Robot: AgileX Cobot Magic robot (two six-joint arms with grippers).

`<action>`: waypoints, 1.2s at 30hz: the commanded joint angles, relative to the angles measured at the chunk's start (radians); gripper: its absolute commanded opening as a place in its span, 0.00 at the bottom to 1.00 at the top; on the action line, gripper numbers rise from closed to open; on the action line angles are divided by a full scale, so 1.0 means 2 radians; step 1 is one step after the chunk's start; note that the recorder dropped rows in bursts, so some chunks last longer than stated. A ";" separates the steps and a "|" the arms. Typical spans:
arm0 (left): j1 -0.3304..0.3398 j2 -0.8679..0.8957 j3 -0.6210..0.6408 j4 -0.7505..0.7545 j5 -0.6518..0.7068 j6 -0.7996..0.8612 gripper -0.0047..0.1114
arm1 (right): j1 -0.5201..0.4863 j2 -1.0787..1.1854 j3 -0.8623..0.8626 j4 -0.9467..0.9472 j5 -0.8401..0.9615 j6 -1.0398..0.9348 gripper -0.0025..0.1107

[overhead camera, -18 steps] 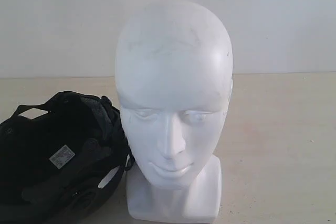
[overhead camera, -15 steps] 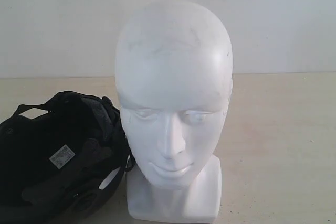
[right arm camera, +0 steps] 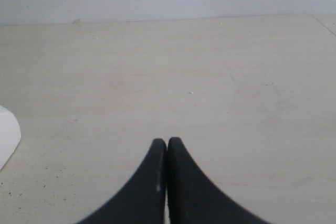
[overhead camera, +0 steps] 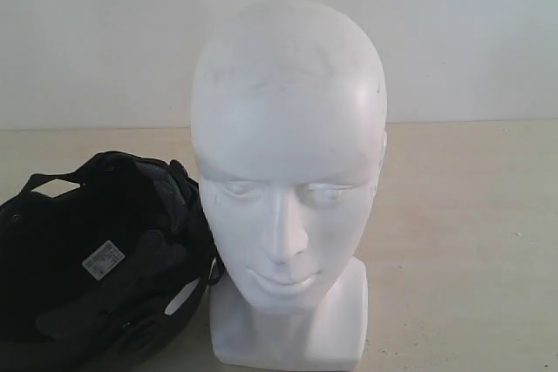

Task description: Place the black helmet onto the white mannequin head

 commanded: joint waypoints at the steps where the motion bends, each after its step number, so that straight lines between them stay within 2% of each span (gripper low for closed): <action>1: 0.001 -0.001 0.000 -0.001 -0.001 -0.005 0.08 | -0.001 -0.002 0.000 -0.003 -0.002 0.000 0.02; 4: 0.001 -0.001 0.000 0.012 -0.001 0.006 0.08 | -0.001 -0.002 0.000 -0.003 -0.002 0.000 0.02; 6: 0.001 -0.001 -0.014 -0.006 -0.001 -0.019 0.08 | -0.001 -0.002 0.000 -0.003 -0.002 0.000 0.02; 9: 0.001 -0.001 -0.098 -0.055 0.011 -0.067 0.08 | -0.001 -0.002 0.000 -0.003 -0.002 0.000 0.02; 13: 0.001 -0.001 -0.175 -0.107 0.018 -0.072 0.08 | -0.001 -0.002 0.000 -0.003 -0.002 0.000 0.02; 18: 0.001 -0.001 -0.181 -0.107 -0.089 -0.073 0.08 | -0.001 -0.002 0.000 -0.003 -0.002 0.000 0.02; 20: 0.001 -0.001 -0.186 -0.109 -0.088 -0.073 0.08 | -0.001 -0.002 0.000 -0.003 -0.002 0.000 0.02; 22: -0.002 -0.001 -0.213 -0.106 -0.022 -0.064 0.08 | -0.001 -0.002 0.000 -0.003 -0.002 0.000 0.02; 25: -0.002 0.034 -0.271 -0.108 0.150 -0.058 0.08 | -0.001 -0.002 0.000 -0.003 -0.002 0.000 0.02; 31: -0.002 0.183 -0.396 -0.124 0.412 0.070 0.08 | -0.001 -0.002 0.000 -0.003 -0.002 0.000 0.02; 32: -0.006 0.206 -0.410 -0.135 0.435 0.087 0.08 | -0.001 -0.002 0.000 -0.003 -0.002 0.000 0.02; 36: -0.026 0.269 -0.422 -0.178 0.448 0.174 0.08 | -0.001 -0.002 0.000 -0.003 -0.002 0.000 0.02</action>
